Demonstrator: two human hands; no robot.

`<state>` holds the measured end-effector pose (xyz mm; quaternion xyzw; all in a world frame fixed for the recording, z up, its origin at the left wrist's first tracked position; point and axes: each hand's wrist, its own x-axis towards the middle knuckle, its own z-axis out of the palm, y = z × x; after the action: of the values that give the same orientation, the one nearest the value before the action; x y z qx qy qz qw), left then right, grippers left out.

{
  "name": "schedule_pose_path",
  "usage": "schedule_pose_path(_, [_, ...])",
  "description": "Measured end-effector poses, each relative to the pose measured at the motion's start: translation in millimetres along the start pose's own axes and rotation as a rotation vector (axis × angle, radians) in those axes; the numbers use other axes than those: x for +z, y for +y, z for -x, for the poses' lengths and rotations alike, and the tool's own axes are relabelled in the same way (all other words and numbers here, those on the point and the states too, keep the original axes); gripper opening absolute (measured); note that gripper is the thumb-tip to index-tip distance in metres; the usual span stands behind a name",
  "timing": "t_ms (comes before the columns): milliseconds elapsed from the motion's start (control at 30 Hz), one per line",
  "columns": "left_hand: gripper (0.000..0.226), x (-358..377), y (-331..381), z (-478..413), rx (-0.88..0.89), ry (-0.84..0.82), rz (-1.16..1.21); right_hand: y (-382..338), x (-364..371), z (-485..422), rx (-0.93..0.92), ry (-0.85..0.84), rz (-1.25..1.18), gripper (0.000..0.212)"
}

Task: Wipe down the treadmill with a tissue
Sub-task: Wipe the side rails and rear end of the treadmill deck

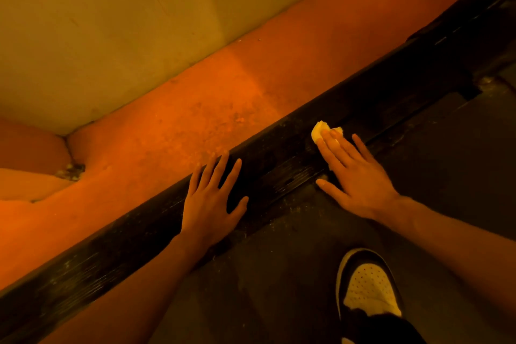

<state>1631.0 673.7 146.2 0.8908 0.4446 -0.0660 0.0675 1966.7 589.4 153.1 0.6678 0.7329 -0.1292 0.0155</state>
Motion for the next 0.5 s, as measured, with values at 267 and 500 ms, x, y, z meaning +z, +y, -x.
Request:
schedule_pose_path(267, [0.077,4.2,0.8,2.8,0.005,0.004,-0.020,-0.9,-18.3,-63.8,0.248,0.004,-0.103,0.093])
schedule_pose_path(500, [0.078,3.5,1.6,3.9,0.005,0.016,-0.031,-22.6,-19.9,-72.5,-0.251,-0.062,0.020,0.083])
